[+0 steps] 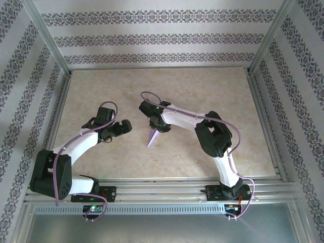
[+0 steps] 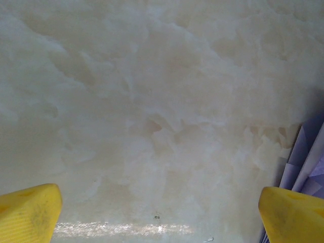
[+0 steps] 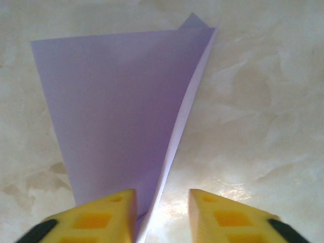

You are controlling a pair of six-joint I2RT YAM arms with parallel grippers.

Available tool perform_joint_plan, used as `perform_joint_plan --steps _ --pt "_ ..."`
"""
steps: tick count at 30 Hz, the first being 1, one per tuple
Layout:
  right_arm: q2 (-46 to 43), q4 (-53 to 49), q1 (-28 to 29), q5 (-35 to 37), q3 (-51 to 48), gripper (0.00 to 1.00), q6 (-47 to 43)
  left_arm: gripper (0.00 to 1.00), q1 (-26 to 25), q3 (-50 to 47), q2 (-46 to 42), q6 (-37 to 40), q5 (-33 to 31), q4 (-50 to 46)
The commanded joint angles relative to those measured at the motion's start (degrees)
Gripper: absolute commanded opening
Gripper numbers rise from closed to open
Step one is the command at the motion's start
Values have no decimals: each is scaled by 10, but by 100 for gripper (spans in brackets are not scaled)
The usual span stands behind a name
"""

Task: Fold a paper plane with a square sheet of paper (pick it up from the middle)
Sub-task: Turn over the paper plane at the center of the table.

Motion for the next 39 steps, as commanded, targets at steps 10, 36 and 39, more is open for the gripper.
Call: perform_joint_plan --steps 10,36,39 --pt "-44 23 -8 10 -38 0 1 100 9 13 6 -12 7 12" --pt "-142 554 -123 -384 -312 0 -155 95 -25 34 39 -79 195 150" --pt "-134 572 -130 -395 -332 0 -148 91 -33 24 57 -111 220 199"
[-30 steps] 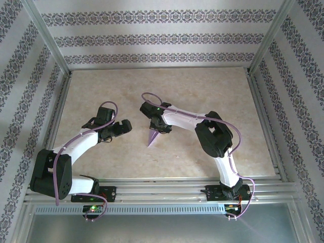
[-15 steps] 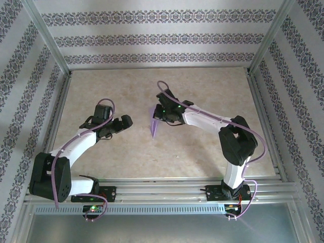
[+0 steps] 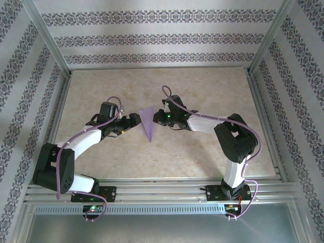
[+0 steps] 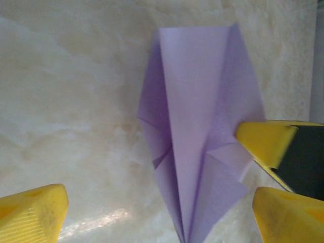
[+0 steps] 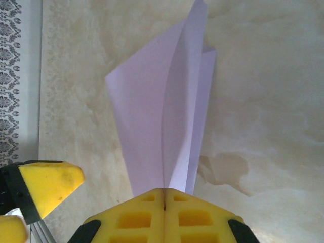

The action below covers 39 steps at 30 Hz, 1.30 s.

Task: Fold a paper plane with a square sheet of paper (pick it up from the middle)
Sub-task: Turn over the paper plane at the center of the table, then move the paper plane to the top-center of the table.

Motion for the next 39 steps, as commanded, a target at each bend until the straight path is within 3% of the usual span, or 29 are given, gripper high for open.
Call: perform_joint_plan --steps 1,12,21,30,34,39 --pt "16 47 -10 -31 -23 0 8 89 -10 3 21 -46 40 82" --pt "23 55 -30 -25 -66 0 8 71 -51 38 122 -93 74 157" --pt "26 55 -35 -29 -70 0 8 61 -76 69 165 -99 72 154" --pt "23 51 -37 -24 -75 0 7 58 -81 39 76 -78 -48 80" --pt "27 50 -38 -27 -72 0 7 58 -85 43 65 -87 -1 110" --pt "31 50 -37 -28 -69 0 9 57 -97 70 123 -92 27 106"
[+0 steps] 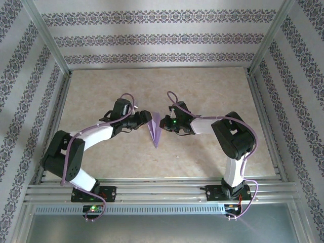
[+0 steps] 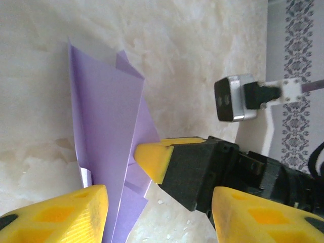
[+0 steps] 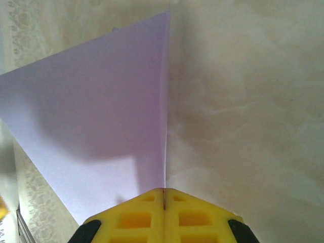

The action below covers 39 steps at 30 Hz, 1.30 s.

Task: Fold a paper plane with a square sheet of paper (pick it up from the middle)
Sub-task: Move the paper plane to the top-center of the table.

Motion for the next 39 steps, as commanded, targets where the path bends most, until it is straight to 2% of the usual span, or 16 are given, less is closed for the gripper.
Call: perform_joint_plan --steps 1,6,13,21,26,35,39 --pt "9 4 -8 -10 -1 0 1 57 -13 26 40 1 21 -8" --pt "9 2 -9 -9 -4 0 2 57 -23 56 78 14 26 -32" --pt "11 0 -9 -10 -1 0 3 58 -24 72 101 31 -6 -81" --pt "12 -3 -11 -12 0 0 3 58 -28 93 138 32 -2 -86" --pt "8 -5 -15 -7 -5 0 5 62 -29 89 143 40 -10 -91" --pt "-7 -1 -24 13 -39 0 21 76 -29 34 121 31 -46 -66" --pt "-11 5 -25 16 -47 0 28 76 -29 14 99 21 -66 -65"
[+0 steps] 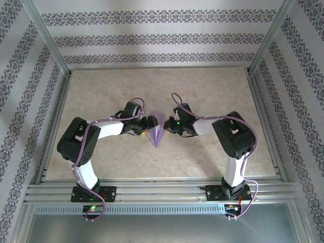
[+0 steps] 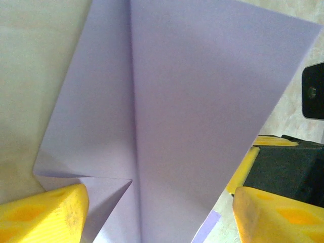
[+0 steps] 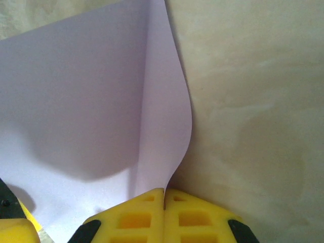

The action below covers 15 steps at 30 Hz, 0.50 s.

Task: Fold a paper plane with a square sheet of paper (pick it up from the middle)
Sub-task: Move the paper plane to the top-center of the table.

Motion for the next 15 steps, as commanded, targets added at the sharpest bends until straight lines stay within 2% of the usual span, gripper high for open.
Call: perform_joint_plan --steps 1,10,15 --pt "-11 -3 -4 11 -15 0 9 76 -3 -29 -20 -11 -43 -26" --pt "-5 3 -3 -7 -9 0 8 76 -14 -27 -59 -6 -11 -2" --pt "-3 4 -3 -7 -8 0 7 76 -34 -27 -81 11 -30 -48"
